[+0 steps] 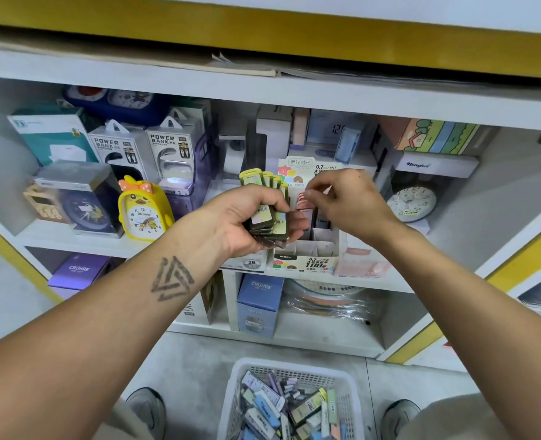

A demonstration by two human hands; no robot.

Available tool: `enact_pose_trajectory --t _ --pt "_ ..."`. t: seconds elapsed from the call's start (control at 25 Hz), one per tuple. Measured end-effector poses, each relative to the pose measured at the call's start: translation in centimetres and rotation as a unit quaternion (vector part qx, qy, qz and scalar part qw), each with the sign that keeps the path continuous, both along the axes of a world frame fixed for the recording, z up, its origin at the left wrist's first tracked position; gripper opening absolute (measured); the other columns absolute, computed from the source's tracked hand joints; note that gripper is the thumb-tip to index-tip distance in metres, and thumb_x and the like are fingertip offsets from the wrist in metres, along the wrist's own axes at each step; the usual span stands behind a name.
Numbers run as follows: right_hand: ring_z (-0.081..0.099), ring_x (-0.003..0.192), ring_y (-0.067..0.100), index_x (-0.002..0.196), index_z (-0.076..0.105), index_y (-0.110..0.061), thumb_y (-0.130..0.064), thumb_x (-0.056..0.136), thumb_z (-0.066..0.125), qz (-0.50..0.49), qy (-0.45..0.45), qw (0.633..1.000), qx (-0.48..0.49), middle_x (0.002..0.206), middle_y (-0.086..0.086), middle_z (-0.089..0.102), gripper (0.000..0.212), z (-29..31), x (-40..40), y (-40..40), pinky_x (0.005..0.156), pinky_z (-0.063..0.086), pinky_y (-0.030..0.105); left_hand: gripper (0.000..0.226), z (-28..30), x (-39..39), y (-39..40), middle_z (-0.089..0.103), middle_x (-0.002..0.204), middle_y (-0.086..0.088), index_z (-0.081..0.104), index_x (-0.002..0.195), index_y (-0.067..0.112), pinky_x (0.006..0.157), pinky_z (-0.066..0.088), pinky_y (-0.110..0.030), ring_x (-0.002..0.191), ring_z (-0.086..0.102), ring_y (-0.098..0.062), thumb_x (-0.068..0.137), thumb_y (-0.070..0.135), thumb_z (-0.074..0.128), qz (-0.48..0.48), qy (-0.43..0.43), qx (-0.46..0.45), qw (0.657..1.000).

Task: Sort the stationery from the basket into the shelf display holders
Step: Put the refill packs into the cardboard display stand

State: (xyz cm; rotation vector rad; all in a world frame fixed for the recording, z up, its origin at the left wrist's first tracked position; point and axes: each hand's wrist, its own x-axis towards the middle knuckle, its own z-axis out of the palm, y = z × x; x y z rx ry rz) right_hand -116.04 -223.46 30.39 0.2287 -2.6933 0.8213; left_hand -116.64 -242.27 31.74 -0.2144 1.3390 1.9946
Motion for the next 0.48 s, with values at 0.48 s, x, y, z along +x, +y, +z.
enact_pose_trajectory --t 0.48 --pt "0.058 0.048 0.013 0.090 0.073 -0.002 0.005 0.082 0.074 -0.020 -0.158 0.908 -0.388 0.073 0.014 0.071 0.011 1.06 0.18 -0.39 0.044 0.044 0.021 0.036 -0.39 -0.30 0.14 0.067 0.107 -0.021 0.060 0.109 0.007 0.090 0.053 -0.053 0.099 0.069 -0.033 0.080 -0.012 0.050 0.044 0.007 -0.035 0.998"
